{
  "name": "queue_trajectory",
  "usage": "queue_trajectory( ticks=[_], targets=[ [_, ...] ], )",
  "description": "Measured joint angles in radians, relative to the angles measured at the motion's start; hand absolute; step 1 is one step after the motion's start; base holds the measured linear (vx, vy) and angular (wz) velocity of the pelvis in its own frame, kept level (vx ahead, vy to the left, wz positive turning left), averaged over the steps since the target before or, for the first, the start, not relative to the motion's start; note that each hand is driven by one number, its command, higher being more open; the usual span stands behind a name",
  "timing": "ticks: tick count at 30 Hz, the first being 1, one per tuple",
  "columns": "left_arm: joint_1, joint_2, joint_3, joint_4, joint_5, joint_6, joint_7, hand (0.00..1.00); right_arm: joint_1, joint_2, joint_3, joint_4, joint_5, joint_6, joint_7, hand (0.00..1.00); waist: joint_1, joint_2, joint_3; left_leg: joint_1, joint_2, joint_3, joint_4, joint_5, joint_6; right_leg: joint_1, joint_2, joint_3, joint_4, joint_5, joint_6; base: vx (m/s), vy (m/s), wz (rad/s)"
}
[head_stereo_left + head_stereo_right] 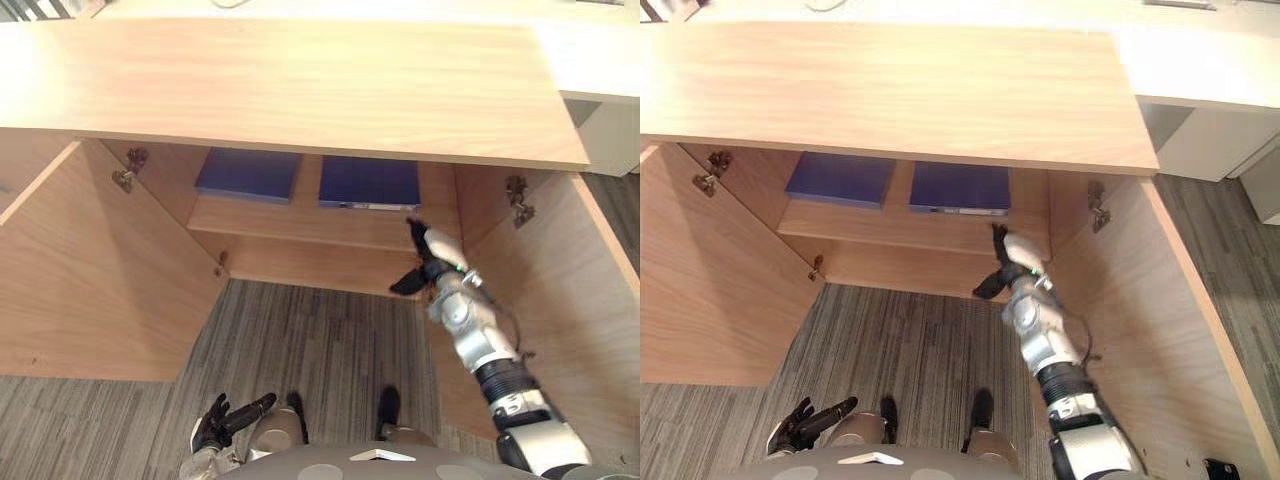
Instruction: Walk over to the cabinet, pick up the folder, carry it to the office cabinet, place the folder inside the office cabinet, then close the office cabinet door
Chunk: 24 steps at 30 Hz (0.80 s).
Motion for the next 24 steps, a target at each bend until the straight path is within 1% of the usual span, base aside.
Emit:
queue_trajectory(
  ticks=[3, 6, 8, 10, 11, 12, 13, 16, 18, 19, 20, 21, 22, 23, 24],
  targets=[
    [-0.045, 0.005, -0.042, 0.004, 0.002, 0.002, 0.034, 1.0, 0.071, 0.107, -0.078, 0.115, 0.134, 0.019, -0.01, 1.0, -0.001, 0.001, -0.001, 0.012, -0.003, -0.003, -0.004, 0.006, -0.001, 0.02, -0.001, -0.003, -0.014, 0.008, -0.001, -0.08, -0.002, 0.01],
    [-0.087, -0.002, -0.112, 0.002, 0.044, 0.002, 0.088, 1.0, 0.14, 0.17, -0.168, 0.23, 0.269, 0.026, -0.041, 1.0, -0.002, -0.001, -0.018, 0.015, -0.008, -0.028, -0.009, 0.01, -0.002, 0.036, -0.005, -0.026, -0.015, 0.008, -0.001, -0.06, -0.01, 0.22],
    [-0.121, -0.018, -0.17, -0.007, 0.097, 0.003, 0.125, 1.0, 0.195, 0.212, -0.232, 0.313, 0.389, 0.028, -0.078, 1.0, -0.005, -0.01, -0.025, 0.036, -0.016, -0.039, -0.025, 0.02, 0.0, 0.056, -0.011, -0.039, -0.015, 0.008, 0.0, -0.05, 0.005, 0.16],
    [-0.143, -0.036, -0.193, -0.01, 0.115, 0.003, 0.156, 1.0, 0.241, 0.237, -0.263, 0.362, 0.476, 0.029, -0.098, 1.0, -0.011, -0.021, -0.037, 0.057, -0.019, -0.039, -0.039, 0.025, 0.0, 0.07, -0.018, -0.039, -0.015, 0.007, 0.001, -0.03, 0.011, 0.01],
    [-0.149, -0.04, -0.195, -0.01, 0.115, 0.003, 0.162, 1.0, 0.253, 0.241, -0.268, 0.372, 0.489, 0.027, -0.101, 1.0, -0.015, -0.024, -0.039, 0.063, -0.019, -0.038, -0.041, 0.026, 0.0, 0.075, -0.019, -0.038, -0.017, 0.005, 0.001, -0.05, 0.027, -0.1],
    [-0.156, -0.04, -0.209, -0.009, 0.122, 0.003, 0.172, 1.0, 0.247, 0.243, -0.273, 0.379, 0.53, 0.031, -0.102, 1.0, -0.023, -0.03, -0.044, 0.067, -0.018, -0.031, -0.041, 0.026, 0.0, 0.076, -0.019, -0.032, -0.02, 0.004, 0.004, -0.06, 0.016, -0.07],
    [-0.158, -0.04, -0.219, -0.009, 0.145, 0.003, 0.181, 1.0, 0.25, 0.246, -0.278, 0.379, 0.561, 0.021, -0.108, 1.0, -0.031, -0.034, -0.048, 0.069, -0.019, -0.032, -0.041, 0.026, -0.001, 0.078, -0.02, -0.032, -0.02, 0.003, 0.005, -0.08, 0.012, -0.13],
    [-0.157, -0.045, -0.226, 0.019, 0.192, 0.002, 0.198, 1.0, 0.263, 0.248, -0.305, 0.4, 0.627, -0.004, -0.116, 1.0, -0.03, -0.038, -0.056, 0.101, -0.015, -0.01, -0.042, 0.015, -0.011, 0.093, -0.017, -0.009, -0.02, 0.0, 0.001, -0.06, 0.012, -0.19],
    [-0.157, -0.048, -0.209, 0.053, 0.202, 0.002, 0.2, 1.0, 0.262, 0.244, -0.314, 0.414, 0.636, -0.013, -0.112, 1.0, -0.029, -0.035, -0.054, 0.109, -0.013, 0.003, -0.017, -0.003, -0.018, 0.093, -0.01, 0.027, -0.02, 0.0, 0.002, -0.06, 0.023, -0.37],
    [-0.163, -0.045, -0.187, 0.064, 0.202, 0.003, 0.199, 1.0, 0.258, 0.245, -0.327, 0.419, 0.639, -0.022, -0.112, 1.0, -0.026, -0.041, -0.05, 0.087, -0.026, -0.046, 0.031, -0.022, -0.019, 0.083, -0.004, 0.057, -0.019, 0.001, 0.002, -0.06, 0.048, -0.49],
    [-0.164, -0.043, -0.175, 0.064, 0.201, -0.001, 0.197, 1.0, 0.244, 0.243, -0.344, 0.44, 0.644, -0.028, -0.112, 1.0, -0.026, -0.035, -0.053, 0.066, -0.06, -0.211, 0.071, -0.034, 0.004, 0.069, -0.001, 0.094, -0.016, 0.002, 0.004, -0.06, 0.083, -0.55],
    [-0.163, -0.048, -0.172, 0.066, 0.201, -0.002, 0.197, 1.0, 0.24, 0.239, -0.346, 0.446, 0.644, -0.025, -0.112, 1.0, -0.025, -0.035, -0.052, 0.06, -0.072, -0.281, 0.08, -0.045, 0.001, 0.059, 0.002, 0.112, -0.01, 0.003, 0.005, -0.03, 0.083, -0.86],
    [-0.162, -0.049, -0.159, 0.076, 0.201, -0.005, 0.195, 1.0, 0.238, 0.231, -0.357, 0.453, 0.644, -0.028, -0.11, 1.0, -0.021, -0.016, -0.049, 0.063, -0.069, -0.333, 0.085, -0.093, -0.015, 0.043, 0.018, 0.15, -0.009, 0.007, 0.011, -0.04, 0.128, -0.81],
    [-0.167, -0.048, -0.142, 0.083, 0.201, -0.005, 0.194, 1.0, 0.236, 0.233, -0.364, 0.452, 0.644, -0.029, -0.107, 1.0, -0.022, -0.012, -0.048, 0.063, -0.068, -0.308, 0.093, -0.104, -0.007, 0.041, 0.022, 0.169, -0.012, 0.01, 0.015, -0.06, 0.128, -1.14],
    [-0.164, -0.047, -0.1, 0.084, 0.2, -0.006, 0.197, 1.0, 0.236, 0.235, -0.379, 0.453, 0.645, -0.031, -0.101, 1.0, -0.025, -0.018, -0.046, 0.067, -0.066, -0.26, 0.093, -0.117, 0.0, 0.027, 0.021, 0.208, -0.02, 0.01, 0.015, -0.07, 0.146, -0.93]
  ],
)
